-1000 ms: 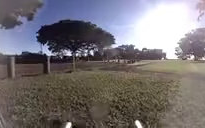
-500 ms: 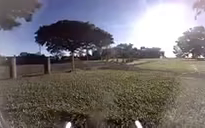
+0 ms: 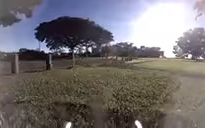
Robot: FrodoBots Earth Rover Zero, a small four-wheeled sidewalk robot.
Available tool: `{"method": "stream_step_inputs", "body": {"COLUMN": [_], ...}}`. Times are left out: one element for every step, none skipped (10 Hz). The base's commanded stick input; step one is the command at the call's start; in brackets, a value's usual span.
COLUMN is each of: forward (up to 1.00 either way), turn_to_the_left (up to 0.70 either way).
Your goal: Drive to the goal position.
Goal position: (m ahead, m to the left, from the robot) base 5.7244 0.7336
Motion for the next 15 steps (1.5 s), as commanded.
{"method": "stream_step_inputs", "body": {"forward": [-0.45, -0.45, -0.45, -0.45, -0.45, -0.45, -0.45, -0.45, -0.45, -0.45, -0.45, -0.45, -0.45, -0.45, -0.45], "turn_to_the_left": [0.0, 0.0, 0.0, 0.0, 0.0, 0.0, 0.0, 0.0, 0.0, 0.0, 0.0, 0.0, 0.0, 0.0, 0.0]}}
